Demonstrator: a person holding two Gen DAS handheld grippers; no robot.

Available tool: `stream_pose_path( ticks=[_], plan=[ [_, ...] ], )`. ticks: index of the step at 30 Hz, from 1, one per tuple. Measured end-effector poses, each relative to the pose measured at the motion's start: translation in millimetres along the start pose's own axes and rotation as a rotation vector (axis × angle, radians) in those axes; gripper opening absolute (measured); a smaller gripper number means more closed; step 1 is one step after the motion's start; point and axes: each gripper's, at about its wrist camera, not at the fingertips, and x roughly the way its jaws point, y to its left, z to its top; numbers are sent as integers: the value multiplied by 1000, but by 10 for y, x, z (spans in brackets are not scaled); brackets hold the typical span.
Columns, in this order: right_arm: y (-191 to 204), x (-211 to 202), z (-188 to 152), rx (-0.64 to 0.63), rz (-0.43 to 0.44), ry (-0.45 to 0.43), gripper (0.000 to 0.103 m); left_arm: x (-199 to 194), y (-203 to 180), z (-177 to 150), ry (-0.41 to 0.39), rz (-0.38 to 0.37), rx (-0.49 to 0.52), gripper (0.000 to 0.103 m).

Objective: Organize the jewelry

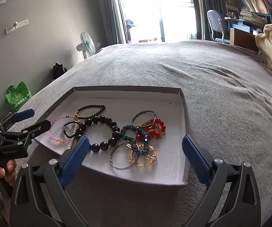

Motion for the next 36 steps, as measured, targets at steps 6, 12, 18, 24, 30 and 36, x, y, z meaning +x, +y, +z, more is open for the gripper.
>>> stream_pose_path(
  ticks=[6, 12, 18, 24, 30, 36],
  plan=[
    [40, -112, -141, -5, -14, -1, 97, -174, -47, -87, -35, 4, 6, 98],
    [50, -266, -268, 21, -18, -26, 97, -294, -70, -174, -46, -18, -9, 98],
    [100, -444, -373, 17, -28, -64, 97, -420, -90, -280, -65, -17, -16, 98],
    [142, -615, -494, 20, -33, -101, 97, -547, -136, -388, -96, -20, 0, 98],
    [191, -724, -567, 11, -47, -140, 98, -653, -201, -494, -142, -12, 26, 98],
    [222, -789, -636, 11, -56, -166, 98, -726, -254, -563, -183, -9, 48, 98]
  ],
)
